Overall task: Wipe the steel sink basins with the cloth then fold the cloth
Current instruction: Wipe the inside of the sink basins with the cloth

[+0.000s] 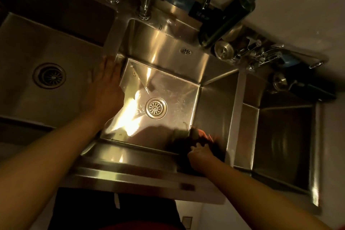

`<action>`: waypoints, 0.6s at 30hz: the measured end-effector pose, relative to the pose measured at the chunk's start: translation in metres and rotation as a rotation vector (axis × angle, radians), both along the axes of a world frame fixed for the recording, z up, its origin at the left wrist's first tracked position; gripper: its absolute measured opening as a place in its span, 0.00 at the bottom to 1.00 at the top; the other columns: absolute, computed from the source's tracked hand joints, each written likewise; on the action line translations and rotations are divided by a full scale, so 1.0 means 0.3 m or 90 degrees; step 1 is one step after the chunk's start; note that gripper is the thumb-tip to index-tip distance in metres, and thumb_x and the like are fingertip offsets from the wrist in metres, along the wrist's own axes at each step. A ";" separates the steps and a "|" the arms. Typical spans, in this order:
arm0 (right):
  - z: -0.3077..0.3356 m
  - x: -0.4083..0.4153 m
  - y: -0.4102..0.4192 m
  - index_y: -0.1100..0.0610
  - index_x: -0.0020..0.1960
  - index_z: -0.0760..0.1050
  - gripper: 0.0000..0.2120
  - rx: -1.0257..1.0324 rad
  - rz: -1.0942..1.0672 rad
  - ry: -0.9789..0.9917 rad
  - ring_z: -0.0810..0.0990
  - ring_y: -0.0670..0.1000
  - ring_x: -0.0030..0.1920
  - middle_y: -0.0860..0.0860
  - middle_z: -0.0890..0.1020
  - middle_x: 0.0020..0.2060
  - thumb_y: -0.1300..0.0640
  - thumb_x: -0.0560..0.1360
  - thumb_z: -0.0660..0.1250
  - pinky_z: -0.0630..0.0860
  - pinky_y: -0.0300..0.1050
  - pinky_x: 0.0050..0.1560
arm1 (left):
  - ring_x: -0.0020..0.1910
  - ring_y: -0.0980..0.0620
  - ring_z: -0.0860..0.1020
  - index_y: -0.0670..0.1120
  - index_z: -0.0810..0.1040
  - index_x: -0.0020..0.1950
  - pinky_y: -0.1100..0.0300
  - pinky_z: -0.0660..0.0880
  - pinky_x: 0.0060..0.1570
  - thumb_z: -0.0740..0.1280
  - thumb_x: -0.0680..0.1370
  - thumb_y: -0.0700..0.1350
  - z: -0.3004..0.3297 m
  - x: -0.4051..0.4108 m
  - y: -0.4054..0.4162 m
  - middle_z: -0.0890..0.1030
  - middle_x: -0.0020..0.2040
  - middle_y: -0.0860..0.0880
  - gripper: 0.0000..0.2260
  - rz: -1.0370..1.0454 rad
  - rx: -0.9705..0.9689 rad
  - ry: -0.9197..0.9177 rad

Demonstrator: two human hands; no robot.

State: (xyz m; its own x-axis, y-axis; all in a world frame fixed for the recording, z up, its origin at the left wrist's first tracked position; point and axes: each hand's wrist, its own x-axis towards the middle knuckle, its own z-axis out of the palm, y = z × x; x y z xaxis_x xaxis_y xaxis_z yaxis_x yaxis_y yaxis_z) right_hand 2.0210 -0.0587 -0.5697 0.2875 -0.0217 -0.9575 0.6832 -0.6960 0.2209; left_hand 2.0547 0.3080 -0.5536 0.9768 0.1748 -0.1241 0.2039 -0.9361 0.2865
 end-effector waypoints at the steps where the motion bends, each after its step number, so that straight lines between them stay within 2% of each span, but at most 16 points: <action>1: -0.026 0.012 -0.026 0.54 0.73 0.72 0.20 0.002 0.028 -0.001 0.63 0.63 0.75 0.57 0.68 0.74 0.54 0.82 0.60 0.59 0.67 0.73 | 0.83 0.39 0.51 0.44 0.54 0.84 0.32 0.58 0.75 0.65 0.78 0.46 -0.004 0.000 -0.001 0.52 0.84 0.41 0.36 -0.002 0.000 -0.004; 5: -0.124 0.048 -0.086 0.52 0.73 0.73 0.20 0.020 0.105 0.011 0.56 0.62 0.79 0.55 0.64 0.78 0.49 0.83 0.58 0.49 0.69 0.76 | 0.84 0.40 0.49 0.48 0.54 0.84 0.32 0.57 0.75 0.70 0.74 0.52 -0.014 0.006 0.007 0.50 0.85 0.42 0.42 -0.011 0.010 -0.017; 9: -0.208 0.150 -0.075 0.47 0.69 0.76 0.22 0.008 0.094 -0.017 0.52 0.63 0.80 0.53 0.66 0.77 0.39 0.80 0.62 0.49 0.70 0.76 | 0.83 0.39 0.49 0.49 0.60 0.82 0.32 0.58 0.74 0.70 0.72 0.54 -0.025 0.007 0.007 0.51 0.84 0.42 0.40 -0.009 0.029 -0.014; 12: -0.221 0.327 -0.051 0.45 0.70 0.76 0.19 -0.033 0.127 -0.065 0.51 0.62 0.80 0.51 0.63 0.78 0.46 0.79 0.67 0.45 0.73 0.75 | 0.84 0.40 0.48 0.49 0.62 0.81 0.32 0.59 0.74 0.70 0.72 0.55 -0.019 0.009 0.009 0.50 0.84 0.42 0.39 -0.007 0.020 -0.013; 15: -0.191 0.534 -0.040 0.47 0.79 0.64 0.28 -0.050 0.159 -0.165 0.47 0.63 0.81 0.52 0.56 0.81 0.51 0.80 0.65 0.46 0.76 0.75 | 0.83 0.40 0.49 0.49 0.66 0.79 0.32 0.60 0.73 0.70 0.71 0.54 -0.018 0.010 0.009 0.51 0.84 0.42 0.37 -0.008 0.018 -0.024; 18: -0.125 0.706 -0.031 0.48 0.81 0.58 0.30 -0.067 0.180 -0.260 0.44 0.63 0.81 0.53 0.51 0.82 0.51 0.81 0.63 0.47 0.75 0.75 | 0.83 0.39 0.50 0.47 0.71 0.73 0.32 0.61 0.72 0.71 0.69 0.54 -0.018 0.011 0.011 0.52 0.84 0.42 0.33 -0.010 0.018 -0.033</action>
